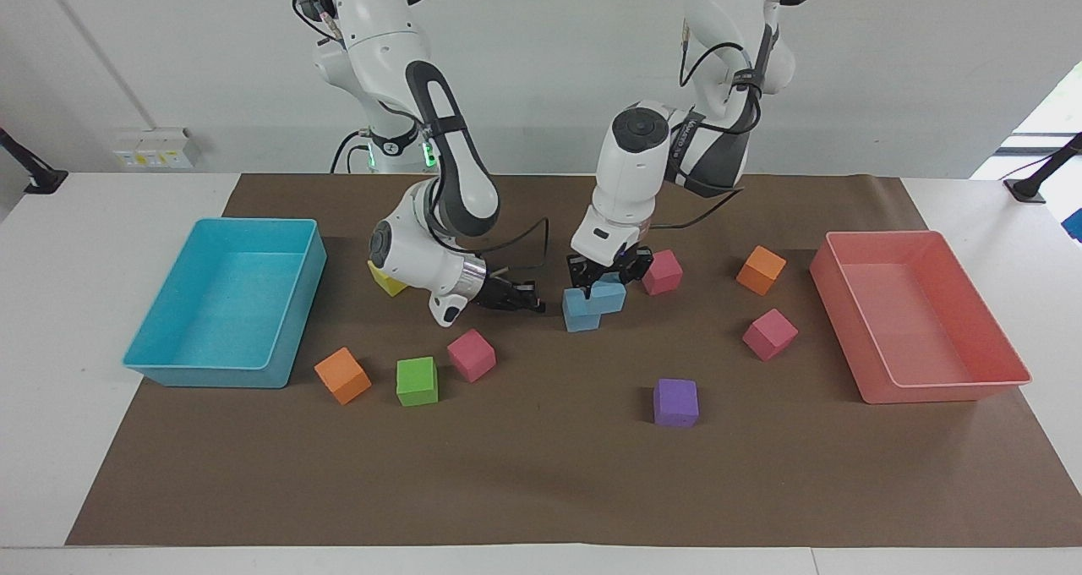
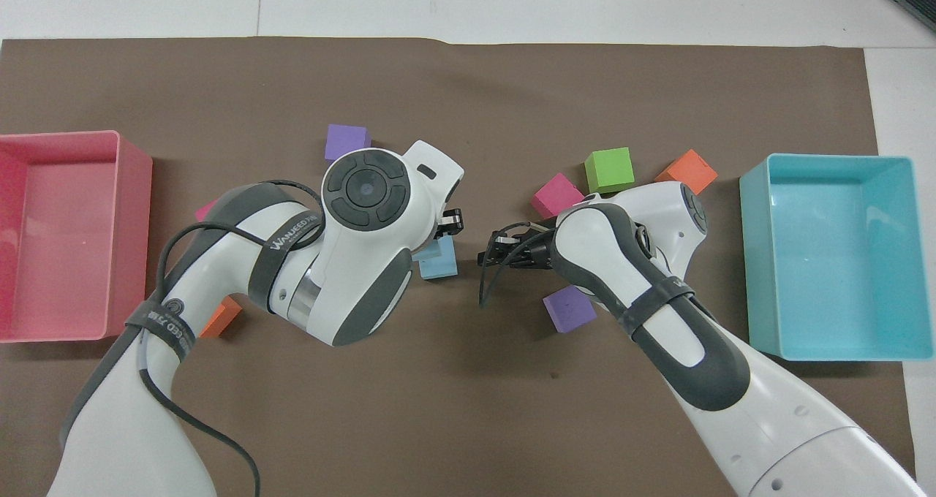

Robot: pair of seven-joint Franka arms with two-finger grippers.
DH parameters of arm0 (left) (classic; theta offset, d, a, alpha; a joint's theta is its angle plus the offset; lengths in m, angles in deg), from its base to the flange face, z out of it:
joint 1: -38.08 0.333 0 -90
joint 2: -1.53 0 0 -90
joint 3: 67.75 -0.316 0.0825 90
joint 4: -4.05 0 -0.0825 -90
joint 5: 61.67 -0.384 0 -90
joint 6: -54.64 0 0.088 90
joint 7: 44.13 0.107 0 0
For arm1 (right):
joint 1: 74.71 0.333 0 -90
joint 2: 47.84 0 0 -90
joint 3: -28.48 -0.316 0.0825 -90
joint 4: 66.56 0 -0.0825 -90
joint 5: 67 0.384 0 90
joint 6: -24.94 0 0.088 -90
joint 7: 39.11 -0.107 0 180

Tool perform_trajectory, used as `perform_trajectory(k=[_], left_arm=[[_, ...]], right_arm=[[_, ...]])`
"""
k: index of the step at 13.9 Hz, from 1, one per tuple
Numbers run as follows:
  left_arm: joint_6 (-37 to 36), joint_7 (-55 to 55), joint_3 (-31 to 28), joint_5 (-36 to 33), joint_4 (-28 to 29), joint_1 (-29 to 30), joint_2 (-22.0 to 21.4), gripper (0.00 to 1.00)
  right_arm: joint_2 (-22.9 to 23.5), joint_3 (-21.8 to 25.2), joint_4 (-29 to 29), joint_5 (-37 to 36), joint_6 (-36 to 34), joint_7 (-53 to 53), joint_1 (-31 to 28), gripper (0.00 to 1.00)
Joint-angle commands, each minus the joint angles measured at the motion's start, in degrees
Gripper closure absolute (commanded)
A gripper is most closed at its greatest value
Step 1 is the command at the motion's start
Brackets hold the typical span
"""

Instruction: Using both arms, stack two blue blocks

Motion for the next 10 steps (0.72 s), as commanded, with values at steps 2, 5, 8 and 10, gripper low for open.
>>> perform_trajectory(k=[2, 5, 8, 10], left_arm=[[1.4, -0.8, -0.8, -1.2, -0.7, -0.7, 1.0, 1.0], [1.7, -1.0, -0.8, -1.1, -0.4, -2.3, 2.1, 1.0], [2.0, -0.9, -0.8, -1.2, 0.1, -2.5, 2.2, 1.0], [2.2, -0.9, -0.8, -1.2, 0.7, -3.1, 2.4, 1.0]], right_arm=[[-1.2, -0.4, -1.6, 2.9, 1.3, 2.5, -0.1, 1.0], [-1.2, -0.4, -1.6, 2.9, 1.3, 2.6, -0.2, 1.0], [-1.2, -0.4, -1.6, 2.9, 1.3, 2.6, -0.2, 1.0], [-1.2, -0.4, -1.6, 2.9, 1.3, 2.6, -0.1, 1.0]])
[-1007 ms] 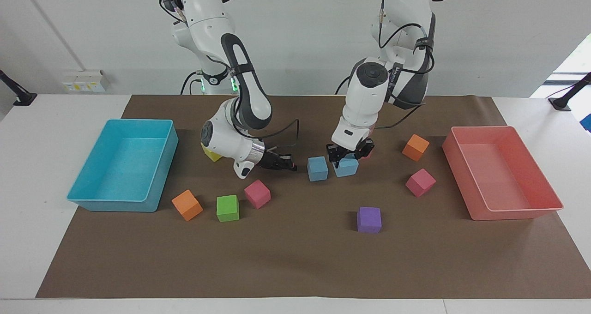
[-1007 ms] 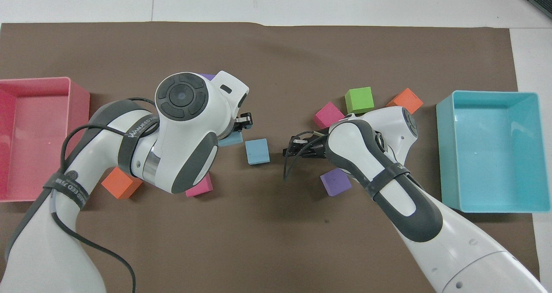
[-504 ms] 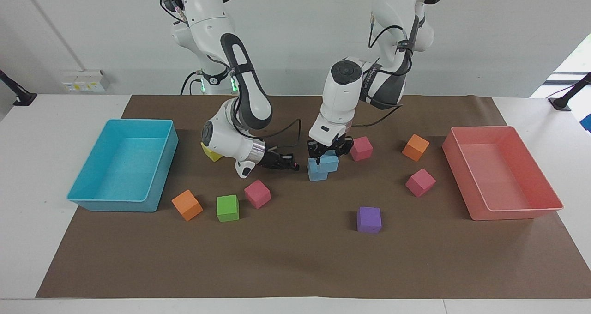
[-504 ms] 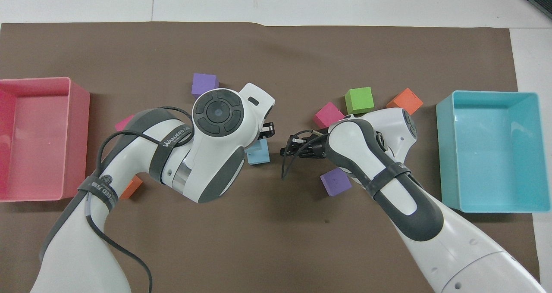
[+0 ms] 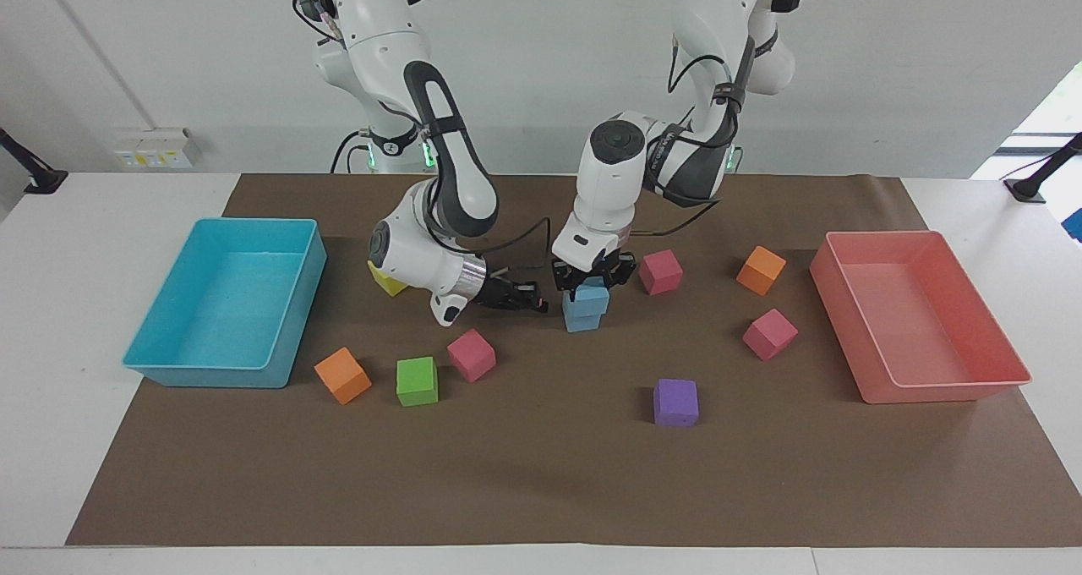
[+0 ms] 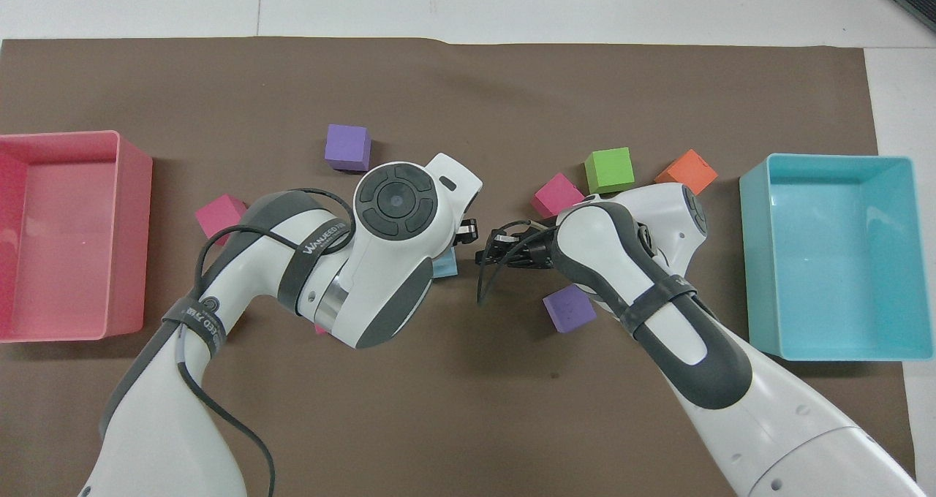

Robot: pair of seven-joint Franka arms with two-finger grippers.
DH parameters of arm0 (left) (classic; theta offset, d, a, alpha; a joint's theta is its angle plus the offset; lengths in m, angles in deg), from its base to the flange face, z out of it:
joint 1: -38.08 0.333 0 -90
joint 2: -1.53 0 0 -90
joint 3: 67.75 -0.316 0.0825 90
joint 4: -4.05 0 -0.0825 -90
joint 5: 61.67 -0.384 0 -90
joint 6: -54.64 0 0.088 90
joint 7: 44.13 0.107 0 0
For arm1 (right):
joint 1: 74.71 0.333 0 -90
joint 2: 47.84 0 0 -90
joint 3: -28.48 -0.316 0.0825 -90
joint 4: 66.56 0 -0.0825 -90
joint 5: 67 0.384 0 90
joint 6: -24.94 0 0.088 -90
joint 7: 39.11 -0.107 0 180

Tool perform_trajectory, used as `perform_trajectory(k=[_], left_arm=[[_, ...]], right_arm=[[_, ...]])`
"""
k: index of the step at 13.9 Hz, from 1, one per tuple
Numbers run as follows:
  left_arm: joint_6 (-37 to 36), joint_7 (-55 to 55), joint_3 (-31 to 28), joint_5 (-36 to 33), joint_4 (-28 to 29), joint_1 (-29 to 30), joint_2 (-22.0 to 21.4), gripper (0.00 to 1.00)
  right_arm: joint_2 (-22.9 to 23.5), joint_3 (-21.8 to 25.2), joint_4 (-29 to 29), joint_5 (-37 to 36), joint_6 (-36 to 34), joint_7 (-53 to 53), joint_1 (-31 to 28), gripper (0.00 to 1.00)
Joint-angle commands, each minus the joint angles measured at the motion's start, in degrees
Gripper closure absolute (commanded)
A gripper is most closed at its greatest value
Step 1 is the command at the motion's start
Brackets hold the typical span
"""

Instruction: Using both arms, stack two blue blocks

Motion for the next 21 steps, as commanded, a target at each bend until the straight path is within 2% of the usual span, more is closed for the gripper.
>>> perform_trajectory(k=[1, 21], left_arm=[[1.0, -0.9, -1.0, -1.2, 0.9, -1.7, 0.2, 1.0], [0.4, -1.0, -1.1, -1.2, 2.1, -2.5, -0.5, 1.0]], right_arm=[[-1.2, -0.4, -1.6, 2.2, 1.3, 2.6, -0.1, 1.0], [-1.2, -0.3, -1.6, 2.1, 1.5, 2.7, -0.1, 1.0]])
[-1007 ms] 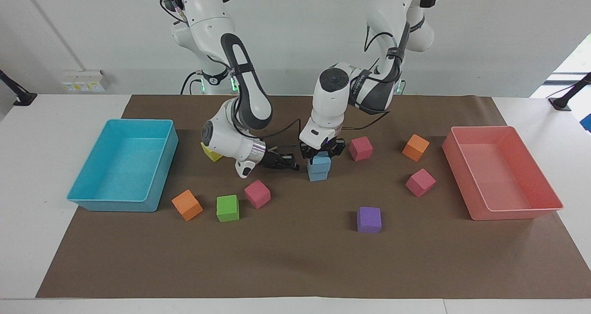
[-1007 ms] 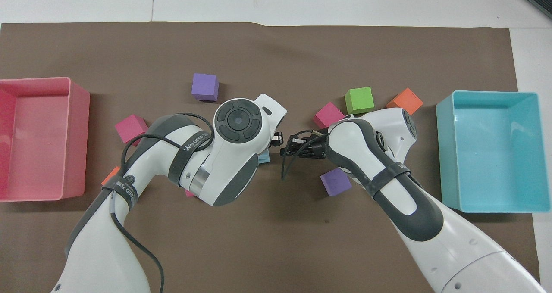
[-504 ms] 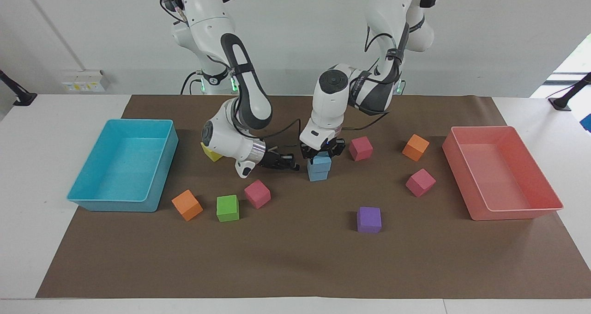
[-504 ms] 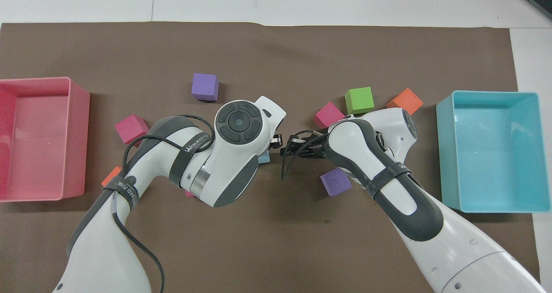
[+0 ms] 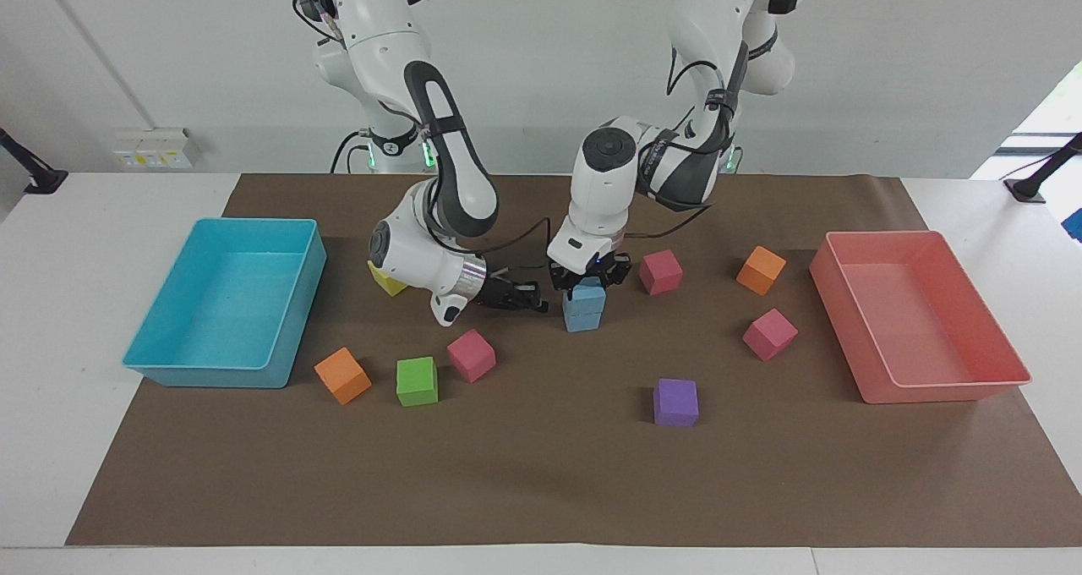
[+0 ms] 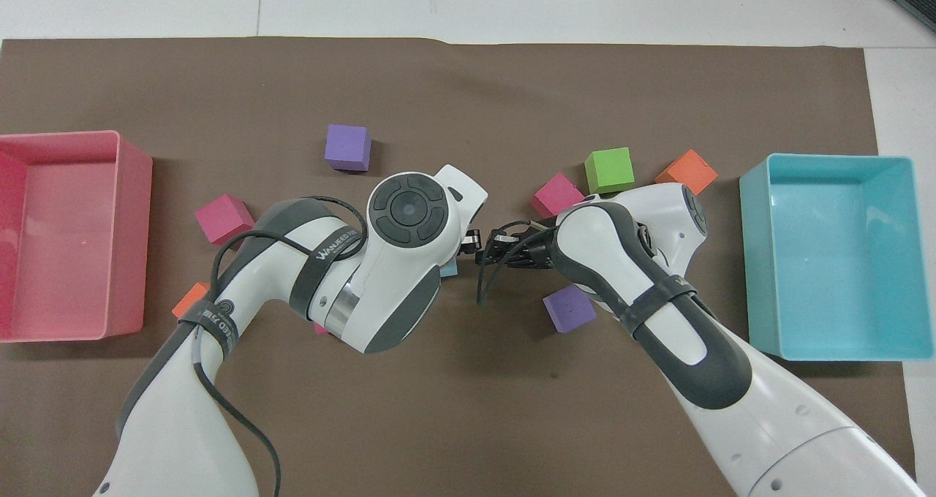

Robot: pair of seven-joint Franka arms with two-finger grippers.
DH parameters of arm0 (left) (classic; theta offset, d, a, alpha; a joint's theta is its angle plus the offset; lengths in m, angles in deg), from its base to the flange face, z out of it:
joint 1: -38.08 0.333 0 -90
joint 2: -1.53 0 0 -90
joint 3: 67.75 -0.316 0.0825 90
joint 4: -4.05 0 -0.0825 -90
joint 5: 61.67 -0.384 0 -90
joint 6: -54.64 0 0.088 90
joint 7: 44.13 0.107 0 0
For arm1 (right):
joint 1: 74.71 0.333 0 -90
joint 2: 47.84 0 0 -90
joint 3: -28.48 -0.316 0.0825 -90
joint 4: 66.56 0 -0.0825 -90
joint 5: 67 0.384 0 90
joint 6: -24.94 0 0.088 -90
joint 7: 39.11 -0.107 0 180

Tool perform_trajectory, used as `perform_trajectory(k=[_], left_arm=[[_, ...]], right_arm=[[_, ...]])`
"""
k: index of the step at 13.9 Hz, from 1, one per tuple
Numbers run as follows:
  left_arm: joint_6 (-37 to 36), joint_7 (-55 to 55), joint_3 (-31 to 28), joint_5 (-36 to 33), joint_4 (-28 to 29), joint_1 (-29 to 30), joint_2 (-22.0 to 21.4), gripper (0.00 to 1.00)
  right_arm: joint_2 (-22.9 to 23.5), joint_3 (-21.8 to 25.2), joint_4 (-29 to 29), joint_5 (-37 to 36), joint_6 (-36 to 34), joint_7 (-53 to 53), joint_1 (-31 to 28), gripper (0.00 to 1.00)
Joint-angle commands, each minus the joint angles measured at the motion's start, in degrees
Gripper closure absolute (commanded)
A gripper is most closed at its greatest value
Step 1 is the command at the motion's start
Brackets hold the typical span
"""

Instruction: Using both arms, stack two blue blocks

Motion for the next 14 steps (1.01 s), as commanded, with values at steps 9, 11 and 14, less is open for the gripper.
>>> perform_trajectory(k=[9, 11, 14], left_arm=[[0.4, -1.0, -1.1, -2.3, 1.0, -1.4, -0.9, 1.0], [0.7, -1.0, -1.1, -2.3, 1.0, -1.4, -0.8, 1.0], [1.1, -0.9, -1.0, -2.2, 1.1, -1.2, -0.8, 1.0]], right_arm=[[-1.2, -0.4, -1.6, 2.1, 1.5, 2.8, -0.1, 1.0], [-1.2, -0.3, -1.6, 2.2, 1.5, 2.7, -0.1, 1.0], [-1.2, -0.3, -1.6, 2.1, 1.5, 2.8, -0.1, 1.0]])
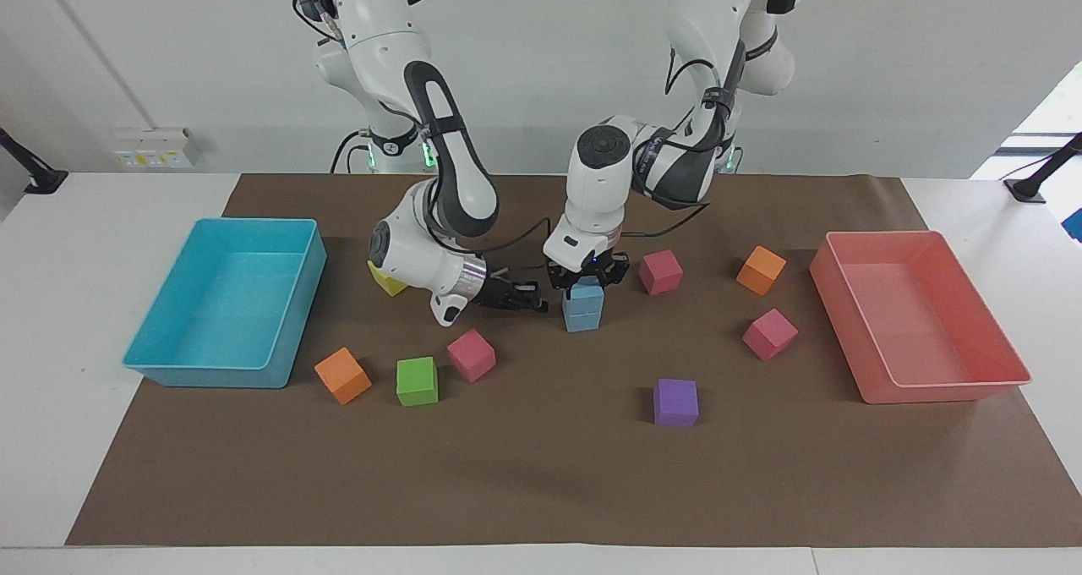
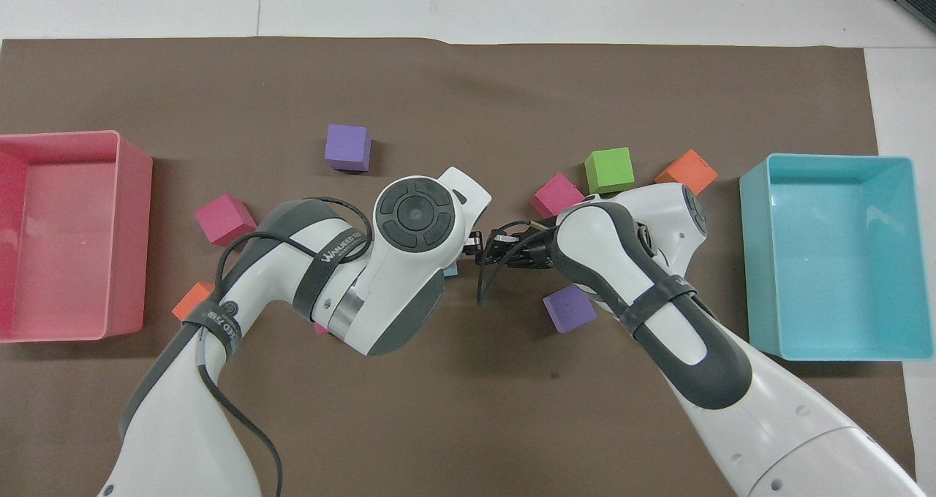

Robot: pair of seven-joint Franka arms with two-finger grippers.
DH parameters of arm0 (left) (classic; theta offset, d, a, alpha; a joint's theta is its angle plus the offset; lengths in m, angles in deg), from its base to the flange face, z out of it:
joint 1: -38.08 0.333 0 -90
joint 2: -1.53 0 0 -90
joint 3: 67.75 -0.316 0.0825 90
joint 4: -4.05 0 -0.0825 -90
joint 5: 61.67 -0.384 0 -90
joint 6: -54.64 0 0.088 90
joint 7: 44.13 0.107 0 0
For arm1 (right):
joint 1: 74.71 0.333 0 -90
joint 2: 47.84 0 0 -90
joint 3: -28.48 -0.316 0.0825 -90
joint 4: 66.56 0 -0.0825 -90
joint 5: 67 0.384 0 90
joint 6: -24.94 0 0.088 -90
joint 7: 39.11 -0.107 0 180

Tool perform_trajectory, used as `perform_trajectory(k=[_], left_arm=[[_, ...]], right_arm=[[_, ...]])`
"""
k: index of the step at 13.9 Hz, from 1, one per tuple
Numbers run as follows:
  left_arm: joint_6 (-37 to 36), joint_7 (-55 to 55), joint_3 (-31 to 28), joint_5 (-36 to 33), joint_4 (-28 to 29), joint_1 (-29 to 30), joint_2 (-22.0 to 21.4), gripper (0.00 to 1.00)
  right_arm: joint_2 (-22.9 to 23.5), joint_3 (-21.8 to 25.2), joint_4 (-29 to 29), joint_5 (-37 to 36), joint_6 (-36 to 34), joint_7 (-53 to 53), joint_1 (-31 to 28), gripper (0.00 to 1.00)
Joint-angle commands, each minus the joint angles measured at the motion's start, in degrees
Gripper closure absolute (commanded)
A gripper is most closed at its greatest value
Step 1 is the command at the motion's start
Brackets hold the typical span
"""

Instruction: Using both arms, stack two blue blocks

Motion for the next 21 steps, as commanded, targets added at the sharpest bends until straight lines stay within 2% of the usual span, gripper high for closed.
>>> perform_trajectory(k=[1, 18, 20, 21], left_arm=[[1.0, -0.9, -0.8, -1.1, 1.2, -0.9, -0.9, 1.0], [1.4, -1.0, -0.7, -1.1, 1.3, -0.6, -0.9, 0.97], [1.4, -1.0, -0.7, -1.1, 1.3, -0.6, -0.9, 0.93], [1.4, -1.0, -0.7, -1.1, 1.3, -0.6, -0.9, 0.84]], right_arm=[[-1.2, -0.3, -1.6, 2.1, 1.5, 2.7, -0.1, 1.0], [-1.2, -0.3, -1.6, 2.1, 1.5, 2.7, -0.1, 1.0], [-1.2, -0.3, -1.6, 2.1, 1.5, 2.7, -0.1, 1.0], [-1.2, -0.3, -1.6, 2.1, 1.5, 2.7, -0.1, 1.0]])
